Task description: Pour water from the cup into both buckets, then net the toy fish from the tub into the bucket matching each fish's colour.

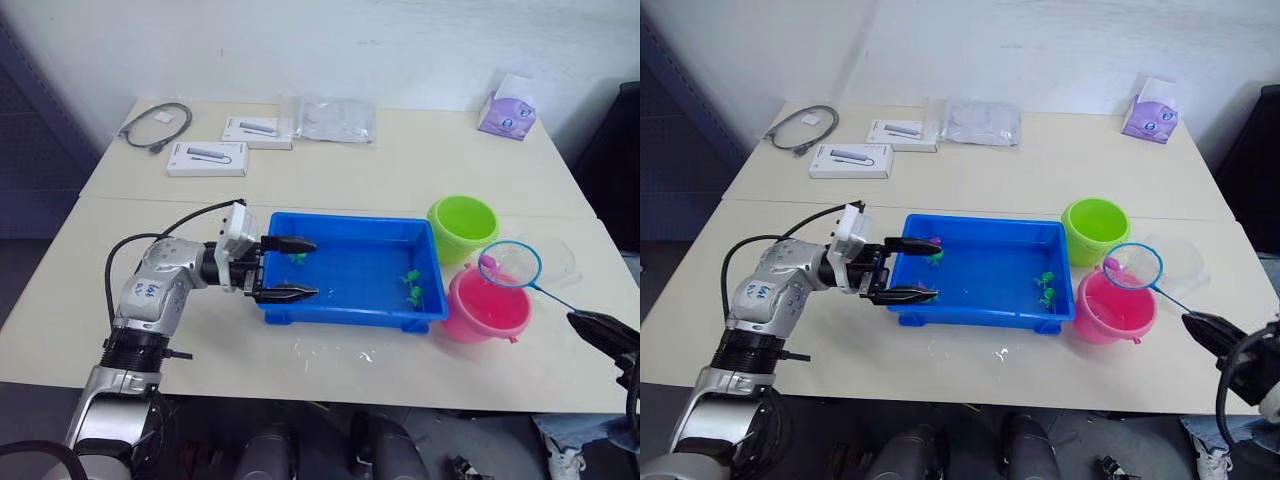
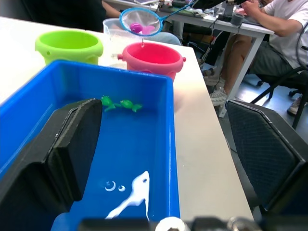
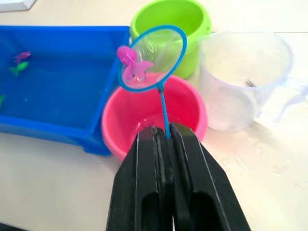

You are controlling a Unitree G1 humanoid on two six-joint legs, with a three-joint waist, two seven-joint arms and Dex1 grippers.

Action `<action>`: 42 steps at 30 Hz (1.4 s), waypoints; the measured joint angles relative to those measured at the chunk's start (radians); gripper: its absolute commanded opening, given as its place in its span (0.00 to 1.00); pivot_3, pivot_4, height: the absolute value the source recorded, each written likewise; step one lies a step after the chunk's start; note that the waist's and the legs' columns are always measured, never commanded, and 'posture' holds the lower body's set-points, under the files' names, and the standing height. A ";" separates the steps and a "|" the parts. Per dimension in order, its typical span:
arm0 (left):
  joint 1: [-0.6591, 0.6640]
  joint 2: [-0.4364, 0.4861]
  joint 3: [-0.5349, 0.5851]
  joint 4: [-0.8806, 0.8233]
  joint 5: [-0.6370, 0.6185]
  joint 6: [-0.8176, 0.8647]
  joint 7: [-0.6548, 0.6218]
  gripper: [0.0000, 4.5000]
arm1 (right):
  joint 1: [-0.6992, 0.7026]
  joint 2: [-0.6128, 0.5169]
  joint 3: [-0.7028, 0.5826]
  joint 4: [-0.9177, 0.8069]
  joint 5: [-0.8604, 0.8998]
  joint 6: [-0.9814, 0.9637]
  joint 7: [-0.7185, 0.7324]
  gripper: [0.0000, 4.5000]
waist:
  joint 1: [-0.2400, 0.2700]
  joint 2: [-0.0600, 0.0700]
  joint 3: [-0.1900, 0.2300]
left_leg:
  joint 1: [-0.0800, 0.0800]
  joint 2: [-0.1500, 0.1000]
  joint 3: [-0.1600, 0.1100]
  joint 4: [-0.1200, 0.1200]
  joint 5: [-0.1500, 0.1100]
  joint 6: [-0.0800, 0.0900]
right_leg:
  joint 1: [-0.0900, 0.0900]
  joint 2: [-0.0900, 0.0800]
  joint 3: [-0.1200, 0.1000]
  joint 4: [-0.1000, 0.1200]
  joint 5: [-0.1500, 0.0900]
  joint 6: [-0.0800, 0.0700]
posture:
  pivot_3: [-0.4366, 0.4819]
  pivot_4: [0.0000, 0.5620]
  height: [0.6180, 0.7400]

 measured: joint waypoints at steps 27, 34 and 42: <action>0.065 0.025 0.040 0.030 0.021 -0.077 0.006 0.98 | 0.201 0.129 0.414 0.297 -0.833 -1.559 -0.064 0.00 | -0.023 0.000 0.000 | 0.009 0.004 0.007 -0.001 0.000 -0.003 | 0.000 -0.002 0.011 0.005 -0.002 -0.003 | 0.48 0.27 1.00; 0.135 0.073 0.122 0.068 0.021 -0.147 0.015 0.98 | 0.112 -0.061 0.535 0.033 -0.314 -1.037 -0.066 0.00 | -0.014 0.001 0.000 | 0.009 0.004 0.002 0.000 0.000 -0.003 | 0.000 -0.005 0.006 0.009 -0.004 -0.006 | 0.48 0.27 1.00; 0.305 0.186 0.257 0.030 0.020 -0.152 0.076 0.98 | -0.356 -0.276 0.923 0.061 -0.233 -0.624 -0.053 0.00 | -0.035 -0.002 0.000 | 0.007 0.004 0.000 -0.001 -0.001 -0.003 | -0.001 -0.007 0.002 0.007 -0.003 -0.009 | 0.48 0.27 1.00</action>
